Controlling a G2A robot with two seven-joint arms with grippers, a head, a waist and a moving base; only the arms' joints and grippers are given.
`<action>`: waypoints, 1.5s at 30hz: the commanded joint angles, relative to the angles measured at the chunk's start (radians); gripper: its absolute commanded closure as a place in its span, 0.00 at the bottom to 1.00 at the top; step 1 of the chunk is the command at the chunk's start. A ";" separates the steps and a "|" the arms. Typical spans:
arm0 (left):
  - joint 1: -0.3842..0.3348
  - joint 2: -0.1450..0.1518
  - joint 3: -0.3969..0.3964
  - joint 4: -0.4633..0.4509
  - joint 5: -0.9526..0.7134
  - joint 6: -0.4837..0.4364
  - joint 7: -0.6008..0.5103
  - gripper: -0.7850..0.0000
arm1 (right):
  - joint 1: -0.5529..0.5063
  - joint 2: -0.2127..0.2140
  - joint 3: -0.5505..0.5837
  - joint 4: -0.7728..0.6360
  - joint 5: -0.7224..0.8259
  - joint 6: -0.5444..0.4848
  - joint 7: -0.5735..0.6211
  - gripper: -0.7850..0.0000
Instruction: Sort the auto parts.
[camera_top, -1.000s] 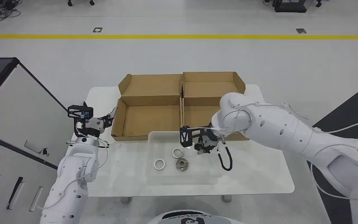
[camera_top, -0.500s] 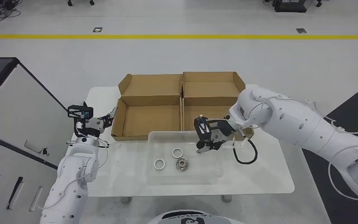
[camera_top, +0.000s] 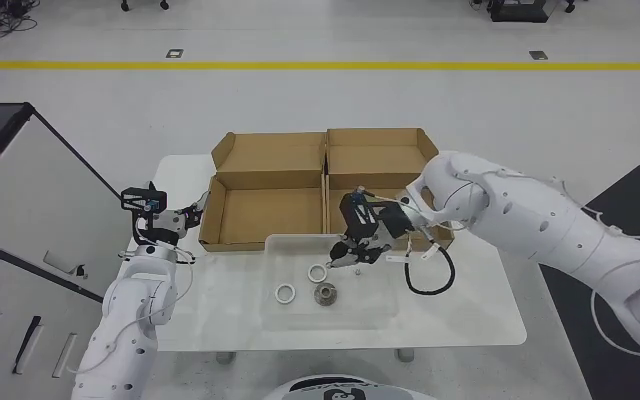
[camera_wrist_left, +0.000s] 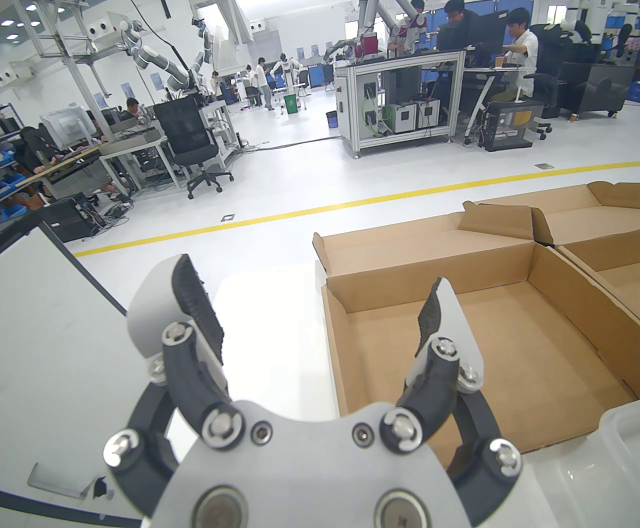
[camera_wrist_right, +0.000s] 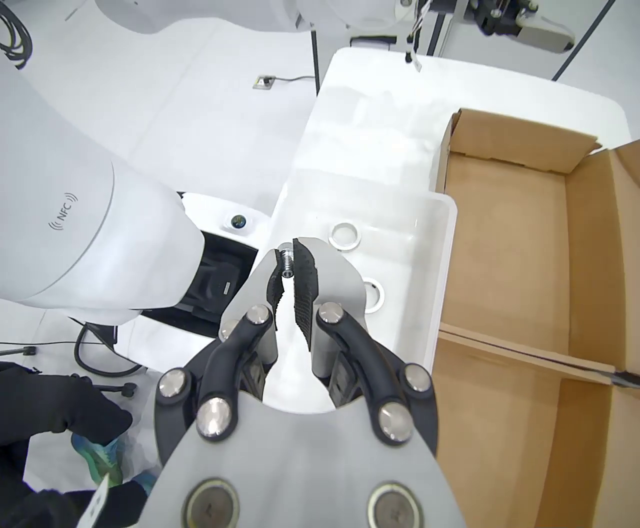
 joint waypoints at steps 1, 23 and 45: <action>0.000 0.000 0.000 0.000 0.000 0.000 0.000 0.00 | 0.000 0.008 -0.005 -0.011 -0.036 0.000 -0.076 1.00; 0.000 0.000 0.000 0.000 0.000 0.000 0.000 0.00 | 0.000 0.009 -0.007 -0.012 -0.044 0.000 -0.089 1.00; 0.000 0.000 0.000 0.000 0.000 0.000 0.000 0.00 | -0.140 0.084 0.235 -0.186 -0.078 0.000 -0.604 1.00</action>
